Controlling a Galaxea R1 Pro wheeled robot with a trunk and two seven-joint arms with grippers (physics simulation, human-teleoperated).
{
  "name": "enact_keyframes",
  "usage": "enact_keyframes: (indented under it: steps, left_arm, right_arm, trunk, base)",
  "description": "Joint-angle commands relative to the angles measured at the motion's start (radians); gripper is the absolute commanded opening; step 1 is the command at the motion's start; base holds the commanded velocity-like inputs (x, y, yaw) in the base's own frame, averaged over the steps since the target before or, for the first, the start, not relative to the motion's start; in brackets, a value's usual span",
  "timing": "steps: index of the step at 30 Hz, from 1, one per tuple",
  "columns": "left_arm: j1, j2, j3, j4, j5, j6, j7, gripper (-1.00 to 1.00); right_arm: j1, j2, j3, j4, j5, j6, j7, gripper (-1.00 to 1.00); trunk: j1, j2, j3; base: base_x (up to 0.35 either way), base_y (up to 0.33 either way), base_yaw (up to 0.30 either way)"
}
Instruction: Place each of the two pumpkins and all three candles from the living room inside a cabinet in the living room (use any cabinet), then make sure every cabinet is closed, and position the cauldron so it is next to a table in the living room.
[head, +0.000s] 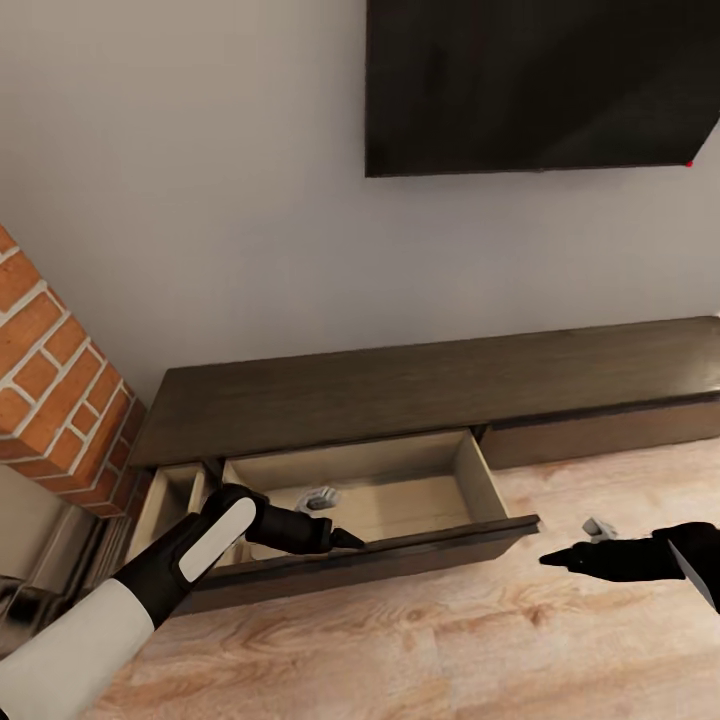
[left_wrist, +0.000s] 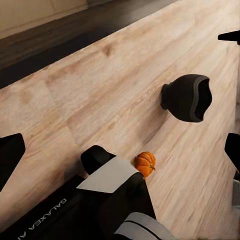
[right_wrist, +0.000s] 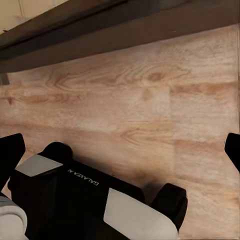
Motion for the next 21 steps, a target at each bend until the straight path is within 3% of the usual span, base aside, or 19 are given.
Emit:
enact_keyframes:
  steps: [1,8,21]
  left_arm:
    - [0.0,0.0,0.0,0.0,0.0,0.0,-0.001,1.0]
    - [0.0,0.0,0.0,0.004,0.001,0.001,-0.003,1.0]
    - [0.0,-0.013,0.006,0.041,-0.003,-0.004,0.0,1.0]
  right_arm:
    - [0.0,0.0,0.0,0.0,0.0,0.0,0.0,1.0]
    - [0.0,0.001,0.0,0.001,0.0,0.0,0.0,1.0]
    - [0.0,-0.001,-0.001,0.001,-0.001,0.0,0.0,1.0]
  trunk:
    - [0.0,0.0,0.001]
    - [0.0,0.0,0.008]
    - [0.0,0.0,0.022]
  base:
    - [-0.291,0.0,-0.252]
    - [-0.19,0.057,-0.252]
    - [-0.012,0.028,-0.252]
